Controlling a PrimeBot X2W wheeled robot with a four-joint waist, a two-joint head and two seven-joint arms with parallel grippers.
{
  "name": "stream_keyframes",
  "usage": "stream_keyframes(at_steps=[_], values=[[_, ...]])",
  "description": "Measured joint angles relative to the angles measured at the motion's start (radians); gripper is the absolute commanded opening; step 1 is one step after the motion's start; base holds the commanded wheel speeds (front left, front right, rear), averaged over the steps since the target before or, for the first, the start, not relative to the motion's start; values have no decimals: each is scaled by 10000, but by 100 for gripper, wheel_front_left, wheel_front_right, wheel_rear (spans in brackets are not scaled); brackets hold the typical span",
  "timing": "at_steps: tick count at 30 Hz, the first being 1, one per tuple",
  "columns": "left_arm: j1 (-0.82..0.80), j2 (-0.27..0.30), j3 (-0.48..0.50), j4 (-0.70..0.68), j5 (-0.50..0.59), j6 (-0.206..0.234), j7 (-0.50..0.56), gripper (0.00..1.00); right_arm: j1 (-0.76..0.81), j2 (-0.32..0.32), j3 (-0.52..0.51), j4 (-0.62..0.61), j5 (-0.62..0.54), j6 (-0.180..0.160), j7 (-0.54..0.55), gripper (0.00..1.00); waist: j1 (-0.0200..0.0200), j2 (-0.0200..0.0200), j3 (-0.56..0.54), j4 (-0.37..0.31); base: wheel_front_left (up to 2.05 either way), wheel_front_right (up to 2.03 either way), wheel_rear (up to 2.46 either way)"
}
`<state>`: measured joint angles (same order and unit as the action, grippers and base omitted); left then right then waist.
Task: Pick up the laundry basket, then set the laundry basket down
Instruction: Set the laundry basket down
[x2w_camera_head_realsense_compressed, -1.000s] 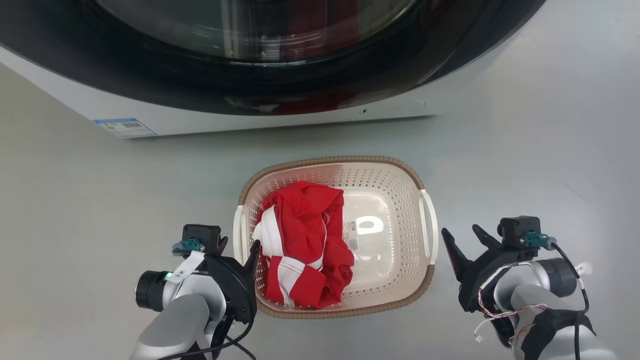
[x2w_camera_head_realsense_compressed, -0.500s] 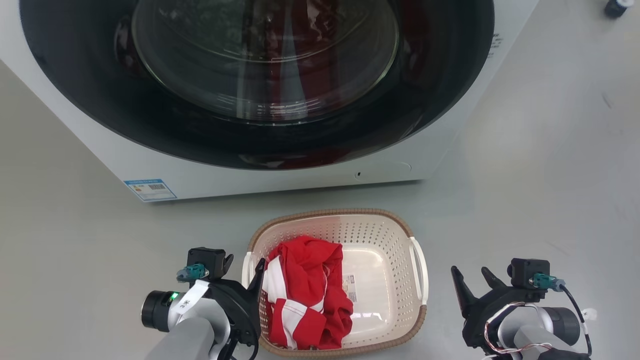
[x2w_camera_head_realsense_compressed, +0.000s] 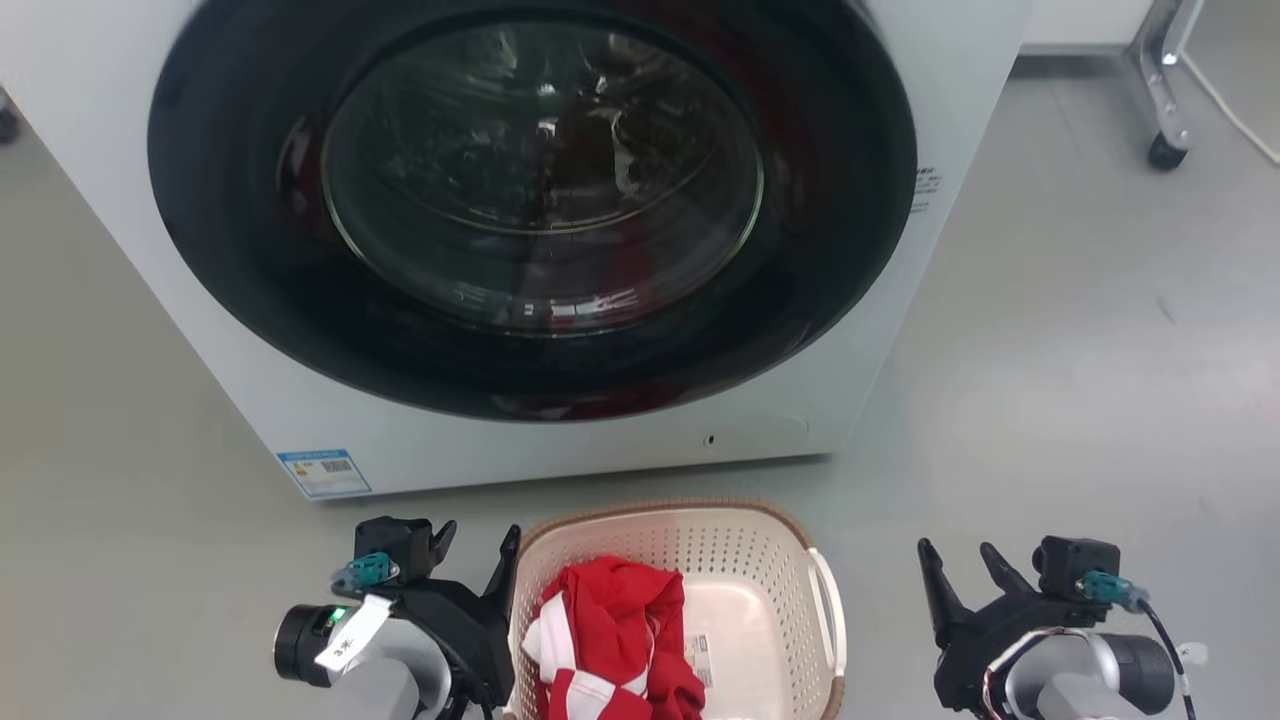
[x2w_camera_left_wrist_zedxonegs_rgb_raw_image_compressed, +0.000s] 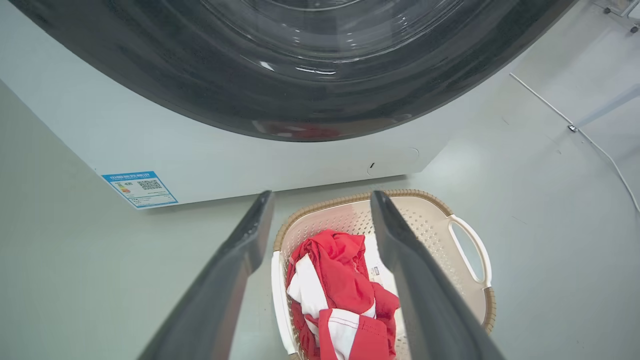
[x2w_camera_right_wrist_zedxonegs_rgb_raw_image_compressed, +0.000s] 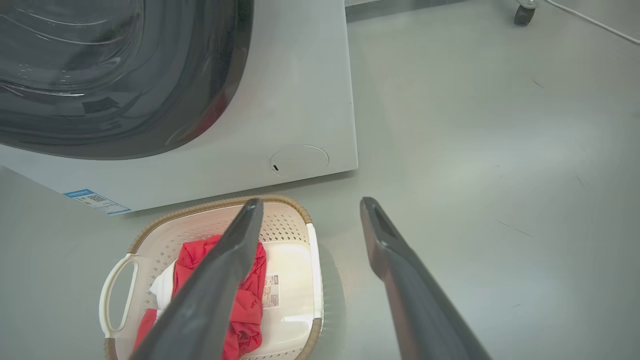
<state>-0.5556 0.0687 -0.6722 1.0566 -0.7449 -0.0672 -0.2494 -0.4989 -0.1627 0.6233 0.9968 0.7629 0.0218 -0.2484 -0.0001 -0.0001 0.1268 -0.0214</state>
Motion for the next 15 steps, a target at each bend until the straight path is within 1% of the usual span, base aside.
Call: stream_keyframes(at_steps=[5,6,8,11,15], values=[[457,224,259,-865,136,311,0,100,517,-182,-232,-809,-295,-322,-2,100,0,1,-464,-18,0,0,0],[680,341,368,-1239,201,420,0,100,735,-224,-347,-1235,-451,-435,-4,100,0,0,-637,-24,0,0,0],[890,399,458,-1689,297,522,0,100,976,-328,-458,-1655,-635,-583,-4,100,0,1,-797,-21,0,0,0],[1237,456,554,-2410,610,803,-2,100,1316,-500,-617,-2305,-872,-788,-6,100,0,1,-1014,-8,0,0,0],[1875,698,792,-3358,802,1166,-2,100,1718,-627,-825,-3239,-1221,-936,-6,100,0,0,-1270,3,0,0,0]])
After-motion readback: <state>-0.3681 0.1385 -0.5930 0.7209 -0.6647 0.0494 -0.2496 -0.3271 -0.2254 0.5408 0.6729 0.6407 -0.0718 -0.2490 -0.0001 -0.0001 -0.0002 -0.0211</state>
